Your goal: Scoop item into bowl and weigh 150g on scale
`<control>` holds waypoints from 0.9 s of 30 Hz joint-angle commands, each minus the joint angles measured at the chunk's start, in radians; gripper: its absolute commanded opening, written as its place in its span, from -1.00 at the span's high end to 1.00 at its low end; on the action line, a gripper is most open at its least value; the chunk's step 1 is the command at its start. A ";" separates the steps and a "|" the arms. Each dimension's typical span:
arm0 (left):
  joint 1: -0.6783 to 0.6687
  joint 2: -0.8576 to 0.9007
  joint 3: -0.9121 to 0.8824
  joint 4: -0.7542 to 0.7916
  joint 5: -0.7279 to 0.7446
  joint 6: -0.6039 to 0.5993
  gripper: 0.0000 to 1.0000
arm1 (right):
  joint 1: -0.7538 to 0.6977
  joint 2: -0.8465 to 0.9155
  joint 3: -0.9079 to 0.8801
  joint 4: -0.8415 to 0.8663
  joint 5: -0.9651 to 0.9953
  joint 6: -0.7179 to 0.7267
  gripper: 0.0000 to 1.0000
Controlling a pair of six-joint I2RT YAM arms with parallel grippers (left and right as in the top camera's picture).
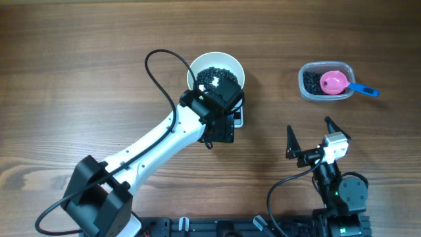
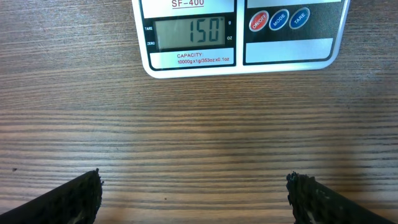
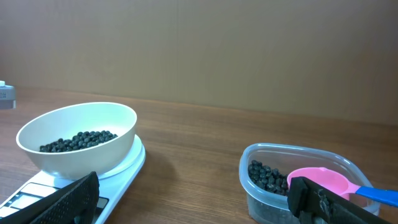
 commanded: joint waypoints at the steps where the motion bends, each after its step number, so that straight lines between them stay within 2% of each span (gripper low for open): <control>1: 0.002 0.007 -0.005 0.000 0.019 -0.010 -1.00 | 0.005 -0.009 0.000 0.004 0.021 0.019 -1.00; 11: 0.055 -0.016 -0.006 0.057 0.063 -0.010 -1.00 | 0.005 -0.009 0.000 0.004 0.021 0.019 -0.99; 13: 0.080 -0.037 -0.006 0.056 0.086 -0.010 -0.79 | 0.005 -0.009 0.000 0.004 0.021 0.019 -0.99; 14: 0.091 -0.051 -0.006 0.058 0.089 -0.010 -1.00 | 0.005 -0.009 0.000 0.004 0.021 0.019 -0.99; 15: 0.099 -0.063 -0.006 0.072 0.089 -0.010 -1.00 | 0.005 -0.009 0.000 0.004 0.021 0.019 -0.99; 18: 0.136 -0.105 -0.006 0.226 0.075 -0.009 -1.00 | 0.005 -0.009 0.000 0.004 0.021 0.019 -0.99; 22: 0.219 -0.178 -0.006 0.470 -0.077 -0.009 -1.00 | 0.005 -0.009 0.000 0.004 0.021 0.019 -0.99; 25: 0.312 -0.251 -0.006 0.569 -0.249 -0.009 -1.00 | 0.005 -0.009 0.000 0.004 0.021 0.019 -1.00; 27: 0.388 -0.316 -0.006 0.618 -0.255 -0.010 -1.00 | 0.005 -0.009 0.000 0.004 0.021 0.019 -1.00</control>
